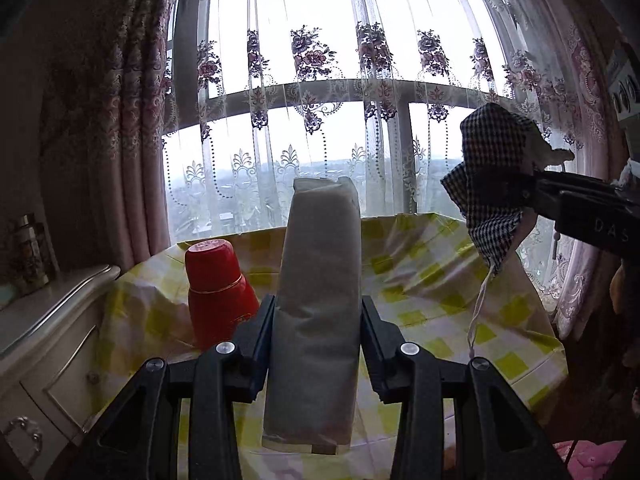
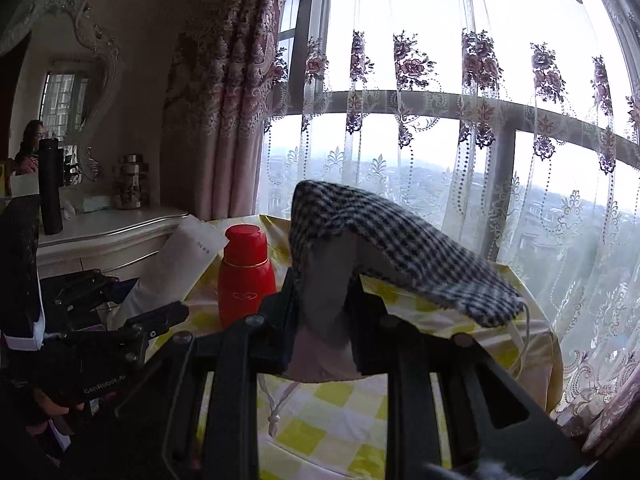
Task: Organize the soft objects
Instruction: 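Carry the face mask and white roll with both grippers toward the box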
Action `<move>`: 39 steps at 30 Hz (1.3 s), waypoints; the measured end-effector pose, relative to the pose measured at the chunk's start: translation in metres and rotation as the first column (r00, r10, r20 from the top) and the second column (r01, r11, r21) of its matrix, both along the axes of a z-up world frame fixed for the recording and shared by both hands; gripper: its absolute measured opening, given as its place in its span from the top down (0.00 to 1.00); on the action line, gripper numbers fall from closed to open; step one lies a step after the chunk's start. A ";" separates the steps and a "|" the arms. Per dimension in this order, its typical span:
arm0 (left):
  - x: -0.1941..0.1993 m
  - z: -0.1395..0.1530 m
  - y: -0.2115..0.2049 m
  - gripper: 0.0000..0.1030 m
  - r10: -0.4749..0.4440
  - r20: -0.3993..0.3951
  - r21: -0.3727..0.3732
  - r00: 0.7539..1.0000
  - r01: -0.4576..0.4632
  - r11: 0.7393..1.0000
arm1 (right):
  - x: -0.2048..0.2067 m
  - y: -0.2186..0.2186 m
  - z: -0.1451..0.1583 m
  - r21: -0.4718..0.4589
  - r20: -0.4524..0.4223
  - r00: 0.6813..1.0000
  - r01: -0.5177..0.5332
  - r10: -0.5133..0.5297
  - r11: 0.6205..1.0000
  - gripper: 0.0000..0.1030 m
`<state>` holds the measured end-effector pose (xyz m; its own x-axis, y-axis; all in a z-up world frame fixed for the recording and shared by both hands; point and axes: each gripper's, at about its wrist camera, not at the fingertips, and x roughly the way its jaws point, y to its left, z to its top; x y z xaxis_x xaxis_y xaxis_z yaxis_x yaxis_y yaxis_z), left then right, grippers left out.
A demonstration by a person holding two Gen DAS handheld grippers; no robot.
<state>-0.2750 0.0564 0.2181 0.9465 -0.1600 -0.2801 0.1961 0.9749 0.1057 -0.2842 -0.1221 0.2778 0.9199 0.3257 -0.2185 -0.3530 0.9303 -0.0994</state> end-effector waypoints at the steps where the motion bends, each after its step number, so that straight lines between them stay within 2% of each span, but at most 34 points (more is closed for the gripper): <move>1: -0.004 -0.002 0.002 0.60 0.006 -0.002 0.003 1.000 -0.006 1.000 | -0.002 0.003 0.000 -0.003 0.000 1.000 -0.010 0.010 1.000 0.75; 9: -0.023 -0.010 0.014 0.60 0.039 -0.015 -0.007 0.999 -0.039 0.999 | -0.013 0.015 -0.001 -0.009 -0.012 0.998 -0.054 0.054 0.999 0.75; 13: -0.035 -0.013 0.022 0.60 0.056 -0.029 -0.037 0.998 -0.057 0.998 | -0.020 0.023 -0.001 -0.020 -0.010 0.997 -0.078 0.078 0.997 0.75; 20: -0.059 -0.017 0.050 0.60 0.135 -0.034 -0.066 0.990 -0.137 0.988 | -0.030 0.055 -0.003 -0.054 -0.022 0.982 -0.191 0.190 0.980 0.75; 25: -0.072 -0.018 0.073 0.60 0.207 -0.041 -0.083 0.977 -0.210 0.974 | -0.032 0.086 -0.009 -0.076 -0.055 0.954 -0.299 0.295 0.951 0.75; 31: -0.080 -0.030 0.099 0.60 0.268 -0.092 -0.090 0.959 -0.277 0.957 | -0.035 0.124 -0.016 -0.109 -0.093 0.915 -0.402 0.393 0.909 0.75; 39: -0.088 -0.048 0.126 0.60 0.337 -0.167 -0.088 0.927 -0.354 0.931 | -0.030 0.169 -0.029 -0.114 -0.208 0.842 -0.526 0.498 0.843 0.75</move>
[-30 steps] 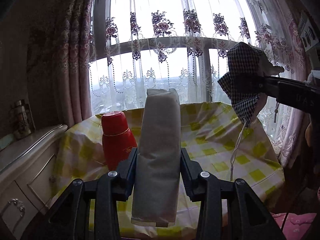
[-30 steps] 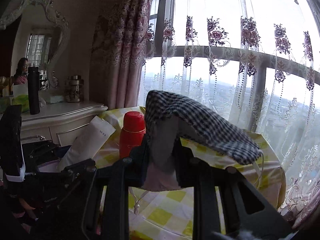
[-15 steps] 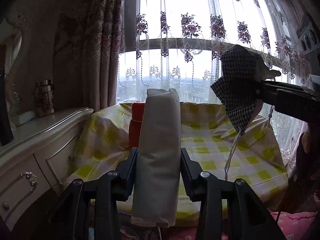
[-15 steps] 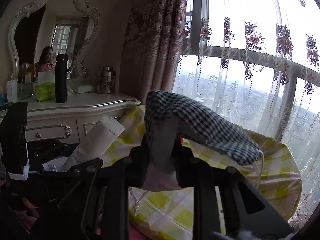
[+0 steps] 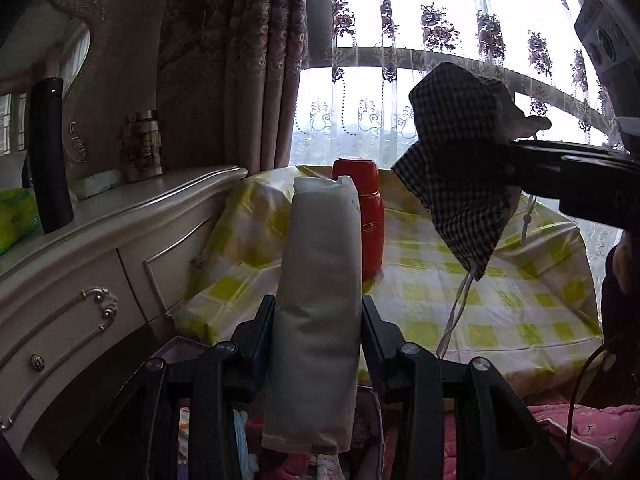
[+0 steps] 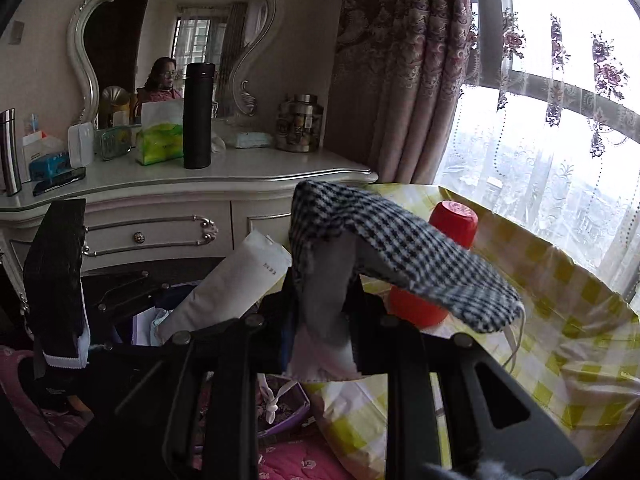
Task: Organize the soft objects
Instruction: 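Carry the face mask and white roll with both grippers toward the box, then open the left gripper over the box while the right releases the face mask into it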
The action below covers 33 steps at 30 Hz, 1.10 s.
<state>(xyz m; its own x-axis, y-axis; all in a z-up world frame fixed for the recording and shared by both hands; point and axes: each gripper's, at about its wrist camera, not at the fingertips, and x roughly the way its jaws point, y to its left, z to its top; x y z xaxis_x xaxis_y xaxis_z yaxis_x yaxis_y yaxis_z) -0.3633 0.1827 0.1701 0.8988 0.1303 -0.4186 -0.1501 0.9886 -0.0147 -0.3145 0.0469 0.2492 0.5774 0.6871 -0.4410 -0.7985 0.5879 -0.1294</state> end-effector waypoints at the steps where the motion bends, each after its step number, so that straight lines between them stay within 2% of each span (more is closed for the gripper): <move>1: -0.001 -0.003 0.004 0.60 0.012 -0.011 -0.006 1.000 -0.012 1.000 | 0.000 0.006 -0.002 -0.009 -0.010 1.000 -0.013 0.012 1.000 0.75; 9: -0.013 -0.030 0.041 0.60 0.126 -0.081 -0.041 0.989 -0.130 0.991 | -0.002 0.053 -0.018 -0.096 -0.074 0.989 -0.137 0.130 0.986 0.75; 15: -0.017 -0.051 0.073 0.60 0.221 -0.142 -0.072 0.965 -0.232 0.970 | 0.002 0.095 -0.046 -0.164 -0.159 0.968 -0.218 0.192 0.962 0.75; 23: -0.012 -0.088 0.101 0.59 0.282 -0.237 -0.111 0.930 -0.314 0.943 | 0.014 0.134 -0.095 -0.293 -0.265 0.947 -0.261 0.184 0.920 0.75; 29: -0.012 -0.106 0.112 0.58 0.314 -0.275 -0.126 0.909 -0.358 0.925 | 0.016 0.149 -0.117 -0.359 -0.292 0.937 -0.292 0.190 0.887 0.75; 30: -0.012 -0.107 0.114 0.55 0.322 -0.273 -0.125 0.907 -0.366 0.922 | 0.017 0.151 -0.118 -0.359 -0.297 0.935 -0.295 0.192 0.885 0.75; 31: -0.013 -0.108 0.115 0.52 0.328 -0.273 -0.124 0.904 -0.371 0.920 | 0.017 0.154 -0.120 -0.359 -0.306 0.933 -0.300 0.192 0.884 0.70; 32: -0.012 -0.109 0.117 0.42 0.332 -0.273 -0.120 0.903 -0.374 0.919 | 0.017 0.156 -0.122 -0.361 -0.321 0.926 -0.313 0.198 0.878 0.65; 33: -0.012 -0.109 0.118 0.30 0.341 -0.270 -0.113 0.900 -0.382 0.917 | 0.018 0.158 -0.125 -0.367 -0.337 0.919 -0.328 0.205 0.871 0.52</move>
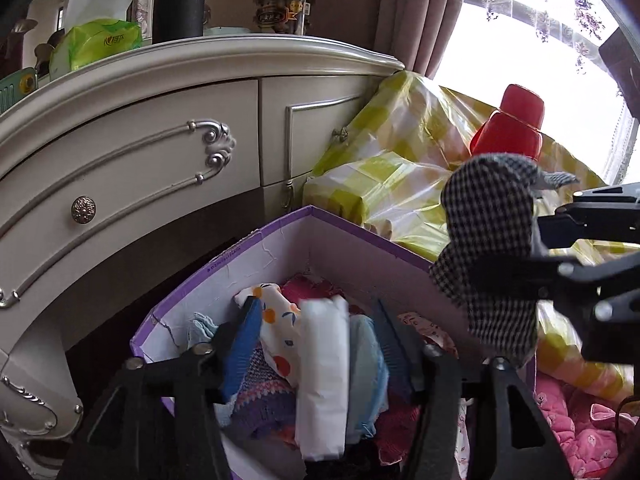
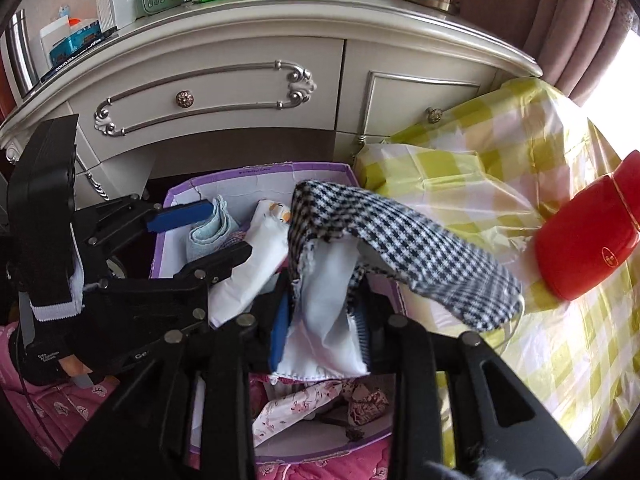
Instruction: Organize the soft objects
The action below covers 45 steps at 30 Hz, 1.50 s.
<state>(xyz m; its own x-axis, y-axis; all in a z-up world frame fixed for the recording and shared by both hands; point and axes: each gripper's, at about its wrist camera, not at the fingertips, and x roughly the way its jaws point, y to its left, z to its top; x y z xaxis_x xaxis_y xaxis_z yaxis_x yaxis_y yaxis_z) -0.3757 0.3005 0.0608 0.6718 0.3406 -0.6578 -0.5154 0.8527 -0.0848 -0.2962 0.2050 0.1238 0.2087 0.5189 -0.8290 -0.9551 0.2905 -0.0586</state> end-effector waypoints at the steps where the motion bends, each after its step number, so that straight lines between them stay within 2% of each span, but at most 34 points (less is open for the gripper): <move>1: -0.001 0.001 0.000 0.24 0.012 -0.003 0.014 1.000 -0.012 1.000 | 0.000 0.002 -0.003 -0.012 -0.011 1.000 -0.006 0.006 1.000 0.37; 2: -0.002 0.002 -0.001 0.12 0.025 -0.012 0.030 1.000 -0.025 0.999 | 0.000 0.002 -0.006 -0.021 -0.013 1.000 -0.002 0.002 1.000 0.32; 3: -0.002 0.003 -0.001 0.10 0.033 -0.014 0.049 0.999 -0.032 0.998 | 0.000 0.001 -0.007 -0.027 -0.015 1.000 0.003 -0.004 1.000 0.27; 6: -0.008 0.014 -0.004 0.10 0.052 0.016 0.089 0.998 -0.054 0.995 | -0.001 -0.006 -0.008 -0.034 -0.032 0.999 0.007 -0.008 0.999 0.25; 9: -0.017 0.036 -0.008 0.09 0.053 0.110 0.132 0.993 -0.067 0.989 | -0.005 -0.015 -0.004 -0.032 -0.055 0.998 -0.001 -0.001 1.000 0.24; 10: -0.022 0.046 -0.011 0.07 0.056 0.144 0.147 0.988 -0.077 0.986 | -0.007 -0.018 -0.002 -0.025 -0.056 0.998 -0.002 0.001 1.000 0.23; 11: -0.025 0.055 -0.014 0.00 0.065 0.169 0.161 0.984 -0.092 0.983 | -0.009 -0.023 0.001 -0.015 -0.057 0.998 -0.002 0.001 1.000 0.23; 13: -0.030 0.070 -0.017 0.00 0.096 0.193 0.175 0.976 -0.130 0.976 | -0.010 -0.032 0.006 0.009 -0.077 0.997 0.005 -0.004 1.000 0.22; 15: -0.027 0.075 -0.016 0.00 0.135 0.160 0.149 0.978 -0.159 0.976 | -0.009 -0.041 0.009 0.033 -0.100 0.995 0.029 -0.025 0.999 0.21; 17: -0.021 0.073 -0.011 0.00 0.165 0.090 0.105 0.982 -0.174 0.979 | -0.009 -0.049 0.011 0.039 -0.111 0.992 0.069 -0.065 0.997 0.20; 19: -0.015 0.063 -0.006 0.00 0.182 0.012 0.068 0.983 -0.182 0.981 | -0.008 -0.054 0.009 0.024 -0.092 0.989 0.118 -0.116 0.993 0.20; 22: -0.010 0.041 -0.001 0.00 0.214 -0.104 0.018 0.971 -0.213 0.977 | -0.008 -0.063 0.004 0.010 -0.072 0.983 0.170 -0.169 0.985 0.20; 27: -0.004 0.011 0.004 0.00 0.116 -0.138 -0.155 0.984 -0.137 0.978 | -0.012 -0.064 -0.018 -0.054 -0.076 0.976 0.202 -0.206 0.978 0.20; 31: 0.001 0.002 0.000 0.00 0.121 -0.164 -0.151 0.979 -0.146 0.978 | -0.015 -0.061 -0.032 -0.105 -0.061 0.972 0.219 -0.226 0.970 0.20; 45: 0.002 0.001 0.001 0.00 0.126 -0.177 -0.137 0.976 -0.152 0.979 | -0.017 -0.060 -0.032 -0.104 -0.050 0.970 0.232 -0.238 0.967 0.20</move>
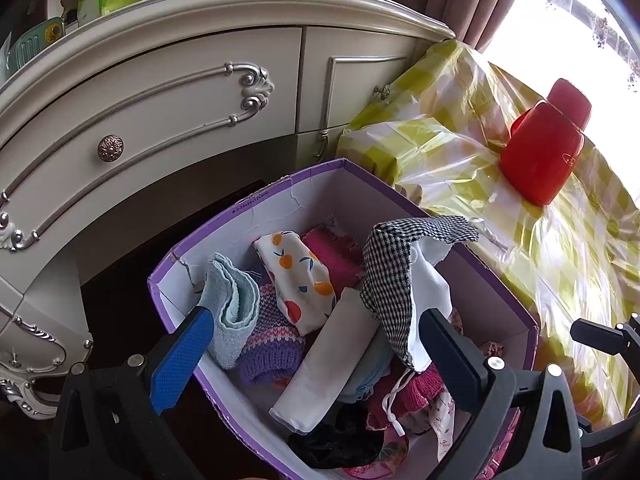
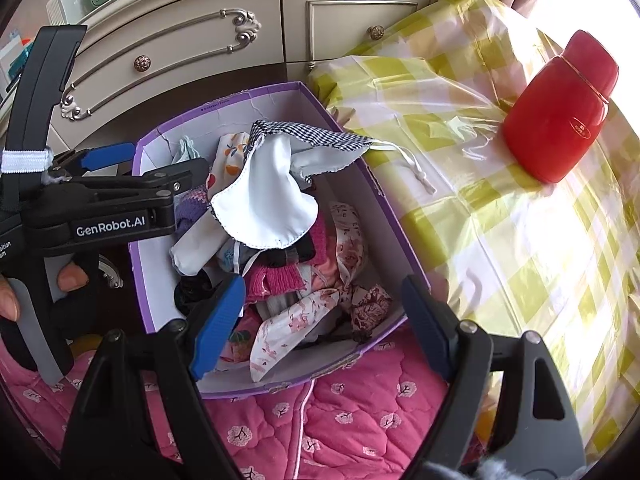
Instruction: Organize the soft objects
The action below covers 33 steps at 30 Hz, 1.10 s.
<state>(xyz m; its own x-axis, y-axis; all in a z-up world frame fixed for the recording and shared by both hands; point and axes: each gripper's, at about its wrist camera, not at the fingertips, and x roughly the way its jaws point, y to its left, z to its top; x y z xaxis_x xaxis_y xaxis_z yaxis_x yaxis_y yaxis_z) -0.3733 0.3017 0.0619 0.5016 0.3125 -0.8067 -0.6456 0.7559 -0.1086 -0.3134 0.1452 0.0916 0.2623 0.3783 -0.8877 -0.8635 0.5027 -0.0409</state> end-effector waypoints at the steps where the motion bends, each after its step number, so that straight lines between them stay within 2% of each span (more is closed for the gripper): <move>1: 0.000 0.000 0.000 0.00 -0.002 -0.001 0.003 1.000 0.002 1.000 | 0.000 0.000 0.000 0.000 -0.001 1.000 -0.001 0.001 1.000 0.20; 33: 0.006 0.000 -0.001 0.00 -0.026 -0.011 0.010 1.000 0.026 1.000 | -0.002 0.000 -0.003 -0.004 -0.014 1.000 -0.003 0.003 1.000 0.20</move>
